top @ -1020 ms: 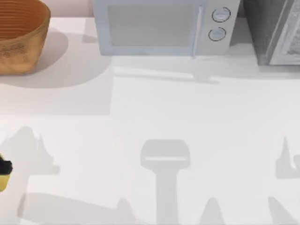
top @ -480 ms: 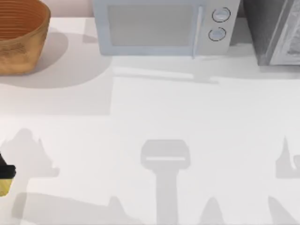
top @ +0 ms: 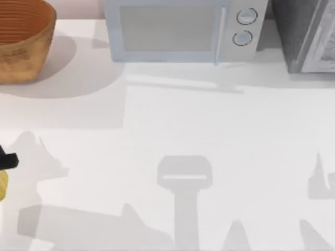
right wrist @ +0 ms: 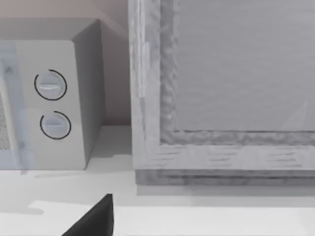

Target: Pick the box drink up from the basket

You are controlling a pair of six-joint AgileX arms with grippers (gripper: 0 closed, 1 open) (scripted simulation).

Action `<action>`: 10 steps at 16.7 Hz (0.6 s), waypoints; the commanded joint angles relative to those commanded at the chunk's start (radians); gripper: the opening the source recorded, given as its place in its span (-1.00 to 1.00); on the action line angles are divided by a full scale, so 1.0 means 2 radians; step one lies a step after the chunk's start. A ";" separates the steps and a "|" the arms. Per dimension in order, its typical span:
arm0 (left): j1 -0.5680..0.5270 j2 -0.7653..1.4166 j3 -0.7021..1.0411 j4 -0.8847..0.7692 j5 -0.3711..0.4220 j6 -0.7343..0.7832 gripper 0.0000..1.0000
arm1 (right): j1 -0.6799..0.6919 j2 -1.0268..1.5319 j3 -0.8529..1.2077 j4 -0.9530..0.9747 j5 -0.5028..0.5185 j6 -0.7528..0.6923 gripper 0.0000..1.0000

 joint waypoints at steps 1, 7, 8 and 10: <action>-0.015 0.033 0.008 0.029 -0.029 0.002 -1.00 | 0.000 0.000 0.000 0.000 0.000 0.000 1.00; -0.106 0.238 0.058 0.207 -0.207 0.014 -1.00 | 0.000 0.000 0.000 0.000 0.000 0.000 1.00; -0.119 0.269 0.065 0.234 -0.233 0.016 -1.00 | 0.000 0.000 0.000 0.000 0.000 0.000 1.00; -0.144 0.326 0.078 0.281 -0.281 0.019 -1.00 | 0.000 0.000 0.000 0.000 0.000 0.000 1.00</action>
